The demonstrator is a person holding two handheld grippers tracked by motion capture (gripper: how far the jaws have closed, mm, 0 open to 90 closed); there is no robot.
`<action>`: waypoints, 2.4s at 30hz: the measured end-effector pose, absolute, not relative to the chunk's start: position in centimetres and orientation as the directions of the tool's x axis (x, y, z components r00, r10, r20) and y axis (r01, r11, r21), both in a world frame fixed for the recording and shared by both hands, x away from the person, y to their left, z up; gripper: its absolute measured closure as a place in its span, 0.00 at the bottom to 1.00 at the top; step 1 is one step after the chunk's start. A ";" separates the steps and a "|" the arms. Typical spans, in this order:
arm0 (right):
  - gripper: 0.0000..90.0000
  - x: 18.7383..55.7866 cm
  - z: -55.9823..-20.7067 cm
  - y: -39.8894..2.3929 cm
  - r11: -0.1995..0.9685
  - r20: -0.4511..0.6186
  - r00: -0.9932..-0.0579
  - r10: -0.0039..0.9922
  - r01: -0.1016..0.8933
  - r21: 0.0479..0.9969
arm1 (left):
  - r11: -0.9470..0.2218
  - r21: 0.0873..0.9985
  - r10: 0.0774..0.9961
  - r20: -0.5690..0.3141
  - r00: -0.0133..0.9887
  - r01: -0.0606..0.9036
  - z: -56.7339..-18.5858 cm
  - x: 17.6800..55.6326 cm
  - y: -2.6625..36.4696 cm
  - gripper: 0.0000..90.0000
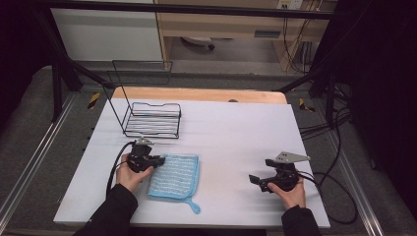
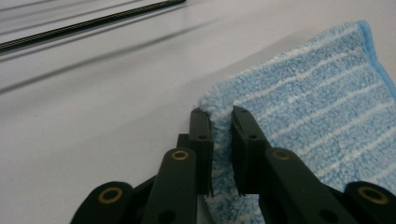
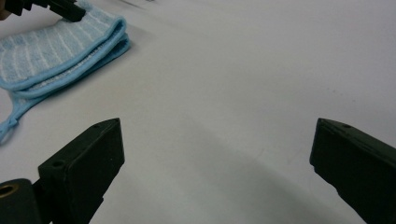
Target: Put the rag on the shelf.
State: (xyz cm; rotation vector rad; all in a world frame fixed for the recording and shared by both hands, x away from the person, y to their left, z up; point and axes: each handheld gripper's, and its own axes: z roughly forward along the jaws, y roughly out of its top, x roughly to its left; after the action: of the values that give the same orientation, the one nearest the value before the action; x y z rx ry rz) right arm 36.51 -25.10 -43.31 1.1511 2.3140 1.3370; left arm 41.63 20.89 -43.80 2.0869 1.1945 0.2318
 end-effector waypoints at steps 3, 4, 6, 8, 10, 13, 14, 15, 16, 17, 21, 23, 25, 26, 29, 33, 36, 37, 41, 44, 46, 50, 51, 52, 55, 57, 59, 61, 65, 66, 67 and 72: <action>0.05 36.7 -42.9 -23.6 0.256 0.188 -0.664 0.724 0.511 0.820 | -0.308 0.666 0.817 -0.181 0.547 0.680 -43.9 41.2 21.2 0.88; 0.05 36.7 -42.9 -23.6 0.256 0.188 -0.664 0.724 0.511 0.820 | -0.309 0.667 0.816 -0.180 0.549 0.678 -44.0 41.2 21.3 0.88; 0.05 37.0 -42.7 -22.4 0.268 0.180 -0.671 0.719 0.507 0.819 | -0.313 0.670 0.815 -0.174 0.553 0.673 -44.1 41.2 21.3 0.88; 0.06 37.3 -42.5 -21.0 0.276 0.177 -0.671 0.720 0.511 0.814 | -0.317 0.680 0.814 -0.163 0.557 0.662 -44.4 41.2 21.2 0.87; 0.06 37.9 -42.3 -18.6 0.292 0.177 -0.676 0.715 0.520 0.802 | -0.320 0.685 0.812 -0.158 0.562 0.654 -44.6 41.1 21.3 0.86; 0.07 38.5 -42.0 -16.1 0.306 0.178 -0.688 0.704 0.520 0.798 | -0.320 0.694 0.808 -0.156 0.568 0.646 -44.8 41.1 21.3 0.85; 0.07 38.5 -42.0 -16.1 0.306 0.178 -0.688 0.704 0.520 0.798 | -0.322 0.694 0.808 -0.153 0.569 0.644 -44.8 41.0 21.3 0.85; 0.07 39.0 -41.9 -14.1 0.314 0.179 -0.696 0.696 0.519 0.795 | -0.328 0.696 0.807 -0.145 0.572 0.639 -44.8 41.0 21.3 0.85; 0.08 39.2 -41.8 -13.5 0.320 0.178 -0.701 0.690 0.517 0.794 | -0.330 0.696 0.808 -0.142 0.572 0.638 -44.8 41.0 21.3 0.85; 0.08 39.2 -41.8 -13.5 0.320 0.178 -0.701 0.690 0.517 0.794 | -0.336 0.696 0.808 -0.133 0.574 0.634 -44.8 40.9 21.2 0.85; 0.11 40.2 -41.7 -10.3 0.339 0.185 -0.710 0.679 0.527 0.779 | -0.342 0.696 0.810 -0.121 0.574 0.631 -44.8 40.9 21.1 0.85; 0.14 40.8 -41.8 -9.1 0.346 0.186 -0.706 0.683 0.537 0.769 | -0.340 0.696 0.811 -0.124 0.572 0.632 -44.8 40.9 21.1 0.85; 0.20 41.6 -42.3 -7.6 0.347 0.195 -0.703 0.684 0.548 0.761 | -0.341 0.696 0.809 -0.124 0.574 0.632 -44.8 40.9 21.1 0.85; 0.20 41.6 -42.3 -7.6 0.347 0.195 -0.703 0.684 0.548 0.761 | -0.340 0.696 0.809 -0.126 0.574 0.632 -44.8 40.9 21.1 0.85; 0.26 42.2 -42.9 -6.3 0.349 0.205 -0.699 0.685 0.563 0.749 | -0.343 0.696 0.807 -0.125 0.577 0.630 -44.8 40.9 21.1 0.85; 0.40 42.9 -44.0 -5.3 0.351 0.210 -0.682 0.700 0.585 0.731 | -0.341 0.695 0.805 -0.132 0.579 0.633 -44.8 41.0 21.2 0.85; 0.46 43.0 -44.6 -5.0 0.347 0.225 -0.678 0.699 0.598 0.722 | -0.342 0.693 0.804 -0.134 0.580 0.634 -44.8 41.0 21.2 0.85; 0.46 43.0 -44.6 -5.0 0.347 0.225 -0.678 0.699 0.598 0.722 | -0.342 0.694 0.803 -0.133 0.580 0.634 -44.8 41.0 21.2 0.85; 0.53 43.0 -45.0 -4.8 0.348 0.236 -0.676 0.698 0.608 0.714 | -0.345 0.693 0.803 -0.131 0.582 0.632 -44.8 41.0 21.2 0.85; 0.59 43.0 -45.2 -4.7 0.338 0.254 -0.675 0.693 0.615 0.713 | -0.340 0.693 0.803 -0.138 0.580 0.635 -44.8 41.1 21.3 0.85; 0.60 42.9 -45.3 -4.6 0.333 0.261 -0.670 0.695 0.622 0.709 | -0.342 0.694 0.802 -0.135 0.581 0.634 -44.8 41.1 21.3 0.85; 0.63 42.7 -45.4 -4.5 0.327 0.271 -0.668 0.693 0.627 0.708 | -0.342 0.695 0.801 -0.136 0.583 0.633 -44.8 41.1 21.3 0.85; 0.65 42.7 -45.4 -4.5 0.325 0.275 -0.666 0.694 0.629 0.706 | -0.340 0.694 0.801 -0.140 0.582 0.634 -44.8 41.1 21.3 0.85; 0.66 42.7 -45.4 -4.5 0.322 0.282 -0.665 0.692 0.633 0.704 | -0.340 0.695 0.801 -0.141 0.583 0.634 -44.8 41.1 21.3 0.85; 0.71 42.7 -45.4 -4.5 0.315 0.299 -0.661 0.688 0.643 0.698 | -0.339 0.695 0.799 -0.143 0.584 0.635 -44.8 41.1 21.4 0.85; 0.75 42.6 -45.5 -4.4 0.307 0.317 -0.658 0.683 0.653 0.692 | -0.338 0.694 0.798 -0.146 0.584 0.636 -44.8 41.1 21.4 0.85; 0.78 42.7 -45.4 -4.4 0.300 0.338 -0.652 0.679 0.666 0.683 | -0.335 0.693 0.797 -0.153 0.584 0.638 -44.8 41.2 21.5 0.85; 0.81 42.8 -45.5 -4.4 0.297 0.347 -0.651 0.675 0.671 0.679 | -0.329 0.695 0.797 -0.160 0.583 0.640 -44.9 41.2 21.5 0.85; 0.86 42.8 -45.5 -4.4 0.295 0.359 -0.649 0.671 0.678 0.673 | -0.320 0.696 0.797 -0.170 0.580 0.643 -44.9 41.2 21.6 0.86; 0.86 42.9 -45.4 -4.5 0.296 0.361 -0.649 0.670 0.679 0.672 | -0.315 0.695 0.797 -0.176 0.578 0.647 -44.8 41.2 21.6 0.86; 0.87 42.9 -45.4 -4.5 0.294 0.365 -0.646 0.670 0.682 0.669 | -0.313 0.694 0.798 -0.178 0.576 0.648 -44.8 41.3 21.7 0.87; 0.88 42.7 -44.8 -4.7 0.284 0.365 -0.647 0.669 0.677 0.679 | -0.292 0.702 0.791 -0.205 0.577 0.650 -44.5 41.2 22.1 0.88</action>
State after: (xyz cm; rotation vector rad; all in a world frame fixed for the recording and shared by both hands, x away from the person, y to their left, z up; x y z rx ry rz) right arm 42.72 -4.71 -44.80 1.3232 2.5237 1.3429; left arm 41.23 22.07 -44.47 2.0319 1.1476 0.2315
